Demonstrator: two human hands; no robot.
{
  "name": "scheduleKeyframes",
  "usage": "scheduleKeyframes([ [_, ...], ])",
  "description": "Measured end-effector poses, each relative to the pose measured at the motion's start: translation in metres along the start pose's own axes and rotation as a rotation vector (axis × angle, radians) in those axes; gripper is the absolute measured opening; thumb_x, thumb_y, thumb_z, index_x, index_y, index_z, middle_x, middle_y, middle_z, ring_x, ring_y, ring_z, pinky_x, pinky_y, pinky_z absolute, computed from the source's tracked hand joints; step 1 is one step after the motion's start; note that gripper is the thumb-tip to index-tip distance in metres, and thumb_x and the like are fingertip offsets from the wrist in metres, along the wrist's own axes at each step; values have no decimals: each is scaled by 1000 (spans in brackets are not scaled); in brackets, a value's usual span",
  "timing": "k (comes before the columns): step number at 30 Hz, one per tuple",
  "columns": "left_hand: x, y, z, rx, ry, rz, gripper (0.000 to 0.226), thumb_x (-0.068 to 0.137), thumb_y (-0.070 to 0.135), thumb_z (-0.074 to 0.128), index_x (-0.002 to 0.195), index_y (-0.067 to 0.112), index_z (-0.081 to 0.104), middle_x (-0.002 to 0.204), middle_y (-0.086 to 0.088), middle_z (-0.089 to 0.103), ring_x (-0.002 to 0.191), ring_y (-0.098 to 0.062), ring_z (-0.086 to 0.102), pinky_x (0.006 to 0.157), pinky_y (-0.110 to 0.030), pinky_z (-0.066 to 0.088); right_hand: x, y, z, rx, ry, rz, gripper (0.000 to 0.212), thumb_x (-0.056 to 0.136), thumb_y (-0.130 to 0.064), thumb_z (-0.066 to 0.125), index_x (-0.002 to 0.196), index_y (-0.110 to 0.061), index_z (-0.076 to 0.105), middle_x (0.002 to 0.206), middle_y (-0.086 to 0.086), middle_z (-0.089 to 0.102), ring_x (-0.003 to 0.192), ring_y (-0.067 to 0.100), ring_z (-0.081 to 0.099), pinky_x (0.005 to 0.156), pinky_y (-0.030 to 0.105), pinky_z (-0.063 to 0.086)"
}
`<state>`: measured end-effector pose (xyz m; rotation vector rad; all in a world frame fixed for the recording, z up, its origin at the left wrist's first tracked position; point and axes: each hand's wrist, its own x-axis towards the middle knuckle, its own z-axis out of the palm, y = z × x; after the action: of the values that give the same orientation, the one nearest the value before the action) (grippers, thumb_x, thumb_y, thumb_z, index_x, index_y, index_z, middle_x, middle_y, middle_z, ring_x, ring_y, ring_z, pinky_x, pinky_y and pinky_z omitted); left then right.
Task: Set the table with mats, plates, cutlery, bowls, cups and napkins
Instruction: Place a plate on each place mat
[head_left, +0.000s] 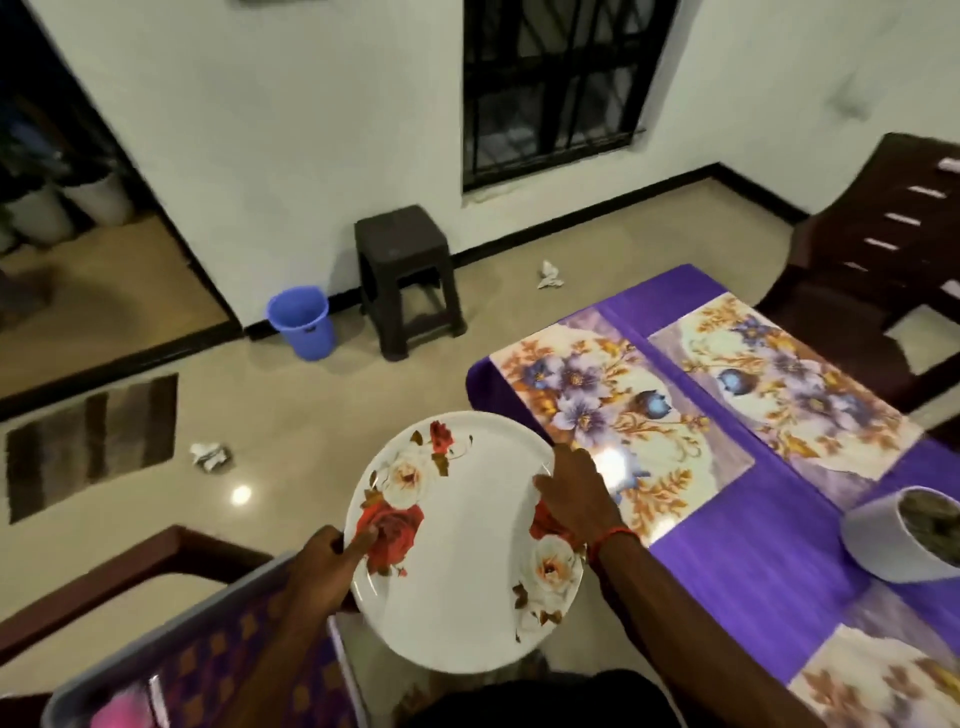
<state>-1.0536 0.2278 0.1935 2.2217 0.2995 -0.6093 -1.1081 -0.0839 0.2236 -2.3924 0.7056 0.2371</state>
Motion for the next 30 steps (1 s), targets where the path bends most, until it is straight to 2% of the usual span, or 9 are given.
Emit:
scheduleKeyframes([
  [2,3,23,10,5,-37,19,53,84,57,75,86,6,63,76,-10,69,68,-25,68,51,-31,51,0,19,-16,22,35,30,42,94,-21,61,131,-3,51,128,18,53,120,34,51,99,36,39],
  [4,6,48,24,-17,-77,34,45,86,49,77,91,6,64,80,-14,71,65,-29,70,44,-34,54,2,38,-32,39,74,64,37,96,-21,59,128,-3,51,126,18,54,117,33,53,95,35,40],
  [8,14,94,51,-10,-153,73,41,85,47,78,96,10,64,87,-13,74,73,-32,75,55,-48,63,10,72,-54,59,109,148,38,94,-24,62,123,-3,50,123,19,53,111,35,56,88,36,43],
  [12,24,129,78,8,-187,78,43,85,46,78,95,5,66,85,-14,75,71,-32,75,57,-52,63,21,105,-68,97,164,213,37,90,-24,66,118,-5,53,117,16,59,106,33,60,83,36,47],
  [15,29,151,95,11,-212,72,45,86,44,78,94,2,66,82,-16,75,68,-32,75,57,-52,62,30,123,-76,136,191,258,35,90,-23,68,117,-6,55,114,14,61,102,30,62,75,30,43],
  [18,33,169,104,31,-245,86,42,88,42,77,95,2,65,83,-15,75,67,-31,75,58,-52,63,36,135,-81,164,211,282,37,90,-25,69,120,-8,54,115,13,62,102,28,62,80,32,49],
  [20,40,181,111,51,-280,97,42,88,42,76,96,2,65,83,-15,75,67,-30,76,59,-52,63,43,141,-84,184,225,311,38,91,-27,68,121,-9,53,115,12,61,102,27,62,79,30,48],
  [26,77,218,125,94,-412,89,53,87,51,74,95,-1,66,78,-15,76,68,-33,76,60,-53,63,69,148,-90,252,298,398,39,92,-34,67,119,-10,54,115,10,62,100,24,60,85,34,51],
  [30,114,247,139,178,-541,109,56,86,57,72,102,4,66,81,-13,77,69,-31,76,60,-47,63,96,149,-97,246,322,474,43,92,-37,66,120,-7,54,119,14,60,105,31,60,92,42,52],
])
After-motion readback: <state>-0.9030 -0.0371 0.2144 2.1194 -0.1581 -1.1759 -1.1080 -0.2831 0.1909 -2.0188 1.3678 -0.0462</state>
